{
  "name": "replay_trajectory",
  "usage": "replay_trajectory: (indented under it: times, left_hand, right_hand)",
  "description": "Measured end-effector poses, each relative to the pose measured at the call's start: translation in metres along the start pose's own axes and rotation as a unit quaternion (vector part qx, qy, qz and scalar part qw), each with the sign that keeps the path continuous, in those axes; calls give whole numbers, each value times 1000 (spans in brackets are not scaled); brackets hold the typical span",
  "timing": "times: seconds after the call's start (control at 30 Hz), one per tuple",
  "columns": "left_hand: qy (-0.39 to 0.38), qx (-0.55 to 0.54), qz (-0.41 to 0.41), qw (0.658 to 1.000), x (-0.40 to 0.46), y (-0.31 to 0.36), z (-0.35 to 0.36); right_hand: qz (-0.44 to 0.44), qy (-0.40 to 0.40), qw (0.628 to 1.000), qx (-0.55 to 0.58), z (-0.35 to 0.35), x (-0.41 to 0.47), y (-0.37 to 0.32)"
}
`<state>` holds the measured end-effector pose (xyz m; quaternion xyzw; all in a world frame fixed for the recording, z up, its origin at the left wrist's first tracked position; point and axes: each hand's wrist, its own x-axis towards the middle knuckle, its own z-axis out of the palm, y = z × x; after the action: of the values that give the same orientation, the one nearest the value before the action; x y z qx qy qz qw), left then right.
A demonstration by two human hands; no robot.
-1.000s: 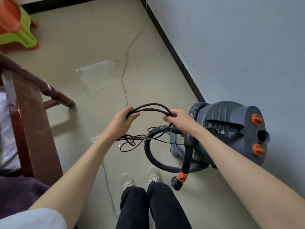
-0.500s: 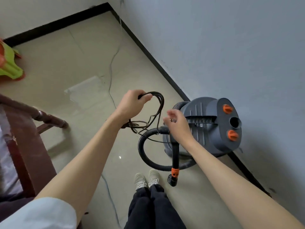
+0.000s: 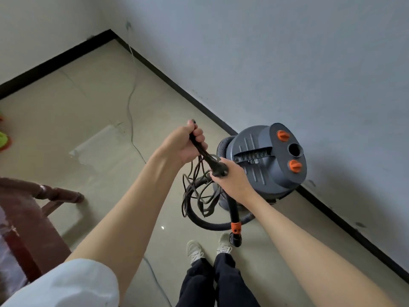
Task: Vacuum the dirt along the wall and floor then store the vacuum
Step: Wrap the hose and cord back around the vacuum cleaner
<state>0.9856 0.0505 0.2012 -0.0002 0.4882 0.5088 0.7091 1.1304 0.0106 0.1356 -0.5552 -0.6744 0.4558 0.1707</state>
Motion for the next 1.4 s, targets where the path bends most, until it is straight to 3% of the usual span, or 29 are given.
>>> replay_trajectory:
  times: [0.13,0.37,0.73,0.97,1.17,1.4]
  left_hand:
    - [-20,-82,-13,996,-3,1,10]
    - [-54,31,-81,995,11,-13,55]
    - [-17,-129,-90,987,76,-48,154]
    - [45,-112,-87,989,151,-83,190]
    - [115,-115,-92,982,212,-125,174]
    - [199,14,-109,974,242,-174,134]
  right_hand:
    - [-1,56,998,-11,-55,-11,-8]
    - [0,72,983,-169,-152,-4,-7]
    - [-26,156,931,-330,-239,38,23]
    - [-40,86,949,-301,-277,108,93]
    - [-28,51,958,-280,-260,161,153]
    - [17,-22,946,-322,-230,191,194]
